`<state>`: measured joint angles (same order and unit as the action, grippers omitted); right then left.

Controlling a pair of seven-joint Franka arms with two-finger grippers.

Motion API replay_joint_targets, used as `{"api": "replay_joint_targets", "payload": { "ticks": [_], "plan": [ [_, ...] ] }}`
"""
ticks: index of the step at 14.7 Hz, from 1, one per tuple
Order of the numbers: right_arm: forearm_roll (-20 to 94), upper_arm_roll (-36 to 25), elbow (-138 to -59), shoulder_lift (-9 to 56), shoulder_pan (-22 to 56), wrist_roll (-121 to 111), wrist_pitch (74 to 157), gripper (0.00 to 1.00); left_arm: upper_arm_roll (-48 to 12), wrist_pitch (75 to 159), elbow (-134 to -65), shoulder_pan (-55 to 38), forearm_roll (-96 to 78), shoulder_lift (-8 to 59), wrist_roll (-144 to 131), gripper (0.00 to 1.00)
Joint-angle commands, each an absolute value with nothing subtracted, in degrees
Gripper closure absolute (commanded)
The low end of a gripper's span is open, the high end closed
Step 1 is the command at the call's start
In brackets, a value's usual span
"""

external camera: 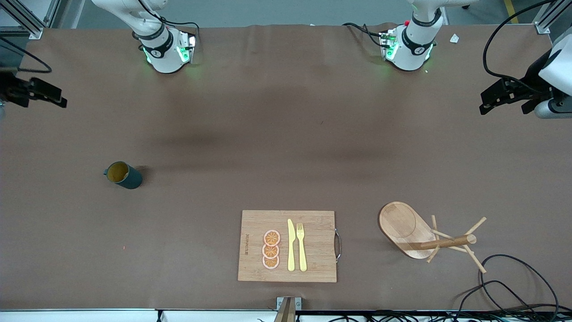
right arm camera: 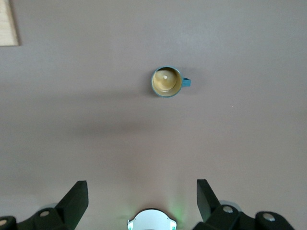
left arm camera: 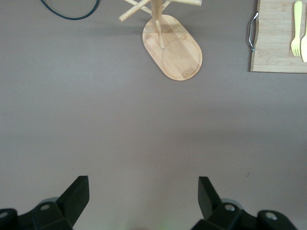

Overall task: Pass cup and hang on rack
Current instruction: 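Reach the right gripper down to the teal mug and grasp it, then lift the teal mug with the right gripper toward the table middle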

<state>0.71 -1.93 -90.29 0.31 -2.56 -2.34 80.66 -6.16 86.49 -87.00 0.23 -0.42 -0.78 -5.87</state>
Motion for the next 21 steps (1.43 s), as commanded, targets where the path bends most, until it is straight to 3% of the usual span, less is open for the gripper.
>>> {"api": "replay_joint_targets", "payload": {
  "ticks": [1,4,10,14,21],
  "plan": [
    [-0.5,-1.5,-87.4,7.7,-3.3,-2.5,81.5,0.00,-6.3,86.9,-86.8,0.4,-0.9,-1.0,-6.4,0.00],
    [0.2,-1.4,-88.9,10.4,-3.1,-11.3,86.7,0.00,-6.3,89.4,-86.9,0.4,-0.9,0.1,-6.5,0.00],
    [2.4,-1.4,-102.9,14.7,-6.1,-34.5,106.2,0.00,-6.3,91.2,-87.2,0.4,-0.8,2.0,-6.5,0.00],
    [4.7,-1.4,-103.2,21.1,-8.8,-47.9,112.0,0.00,-6.1,91.0,-87.2,0.6,-0.8,1.9,-6.6,0.00],
    [4.7,-1.3,-103.1,27.8,-9.7,-51.2,120.0,0.00,-5.8,91.1,-86.9,1.8,-0.9,1.6,-6.6,0.00]
  ]
}}
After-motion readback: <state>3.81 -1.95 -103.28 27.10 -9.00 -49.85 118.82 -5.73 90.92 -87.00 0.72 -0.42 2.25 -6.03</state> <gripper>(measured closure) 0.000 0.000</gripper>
